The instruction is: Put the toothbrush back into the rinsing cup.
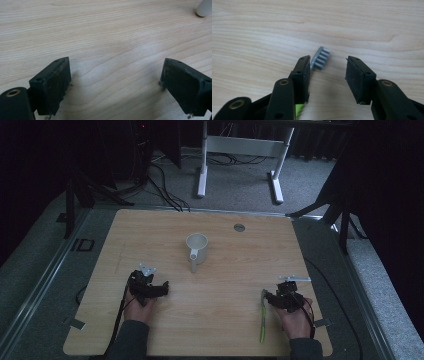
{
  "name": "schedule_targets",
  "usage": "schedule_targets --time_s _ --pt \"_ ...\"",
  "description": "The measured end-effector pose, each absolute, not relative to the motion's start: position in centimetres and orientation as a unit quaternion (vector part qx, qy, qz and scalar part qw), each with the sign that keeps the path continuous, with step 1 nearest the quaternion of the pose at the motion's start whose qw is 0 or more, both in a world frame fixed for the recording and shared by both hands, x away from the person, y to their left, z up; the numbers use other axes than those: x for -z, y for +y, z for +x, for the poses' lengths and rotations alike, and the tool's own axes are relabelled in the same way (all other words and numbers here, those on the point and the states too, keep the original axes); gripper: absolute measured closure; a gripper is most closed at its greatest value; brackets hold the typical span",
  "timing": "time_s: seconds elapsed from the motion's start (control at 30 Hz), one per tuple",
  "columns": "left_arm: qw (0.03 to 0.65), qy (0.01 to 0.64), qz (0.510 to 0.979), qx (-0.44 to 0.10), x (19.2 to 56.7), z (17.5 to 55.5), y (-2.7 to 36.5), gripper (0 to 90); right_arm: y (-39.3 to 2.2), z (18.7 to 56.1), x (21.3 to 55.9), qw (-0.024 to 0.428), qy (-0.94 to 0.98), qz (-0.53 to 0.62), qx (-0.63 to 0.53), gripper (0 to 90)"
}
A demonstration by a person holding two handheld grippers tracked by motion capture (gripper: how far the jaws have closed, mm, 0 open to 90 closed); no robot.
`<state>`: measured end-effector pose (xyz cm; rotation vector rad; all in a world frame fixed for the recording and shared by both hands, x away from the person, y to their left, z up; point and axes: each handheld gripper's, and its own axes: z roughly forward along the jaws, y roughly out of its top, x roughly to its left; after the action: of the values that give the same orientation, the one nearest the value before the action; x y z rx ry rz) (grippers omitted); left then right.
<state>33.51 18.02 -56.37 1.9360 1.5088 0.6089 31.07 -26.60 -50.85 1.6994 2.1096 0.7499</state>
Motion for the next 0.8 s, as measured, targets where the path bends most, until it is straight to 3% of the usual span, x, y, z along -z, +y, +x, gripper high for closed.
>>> schedule_targets --time_s 0.47,0.8 --pt "0.302 0.569 0.730 -0.230 56.4 33.5 18.0 10.2 -25.0 31.3 51.0 0.108 0.748 0.615 -0.225 57.9" --pt "0.302 0.569 0.730 -0.229 56.4 33.5 18.0 10.2 -24.5 31.4 50.5 0.093 0.745 0.631 -0.198 59.8"
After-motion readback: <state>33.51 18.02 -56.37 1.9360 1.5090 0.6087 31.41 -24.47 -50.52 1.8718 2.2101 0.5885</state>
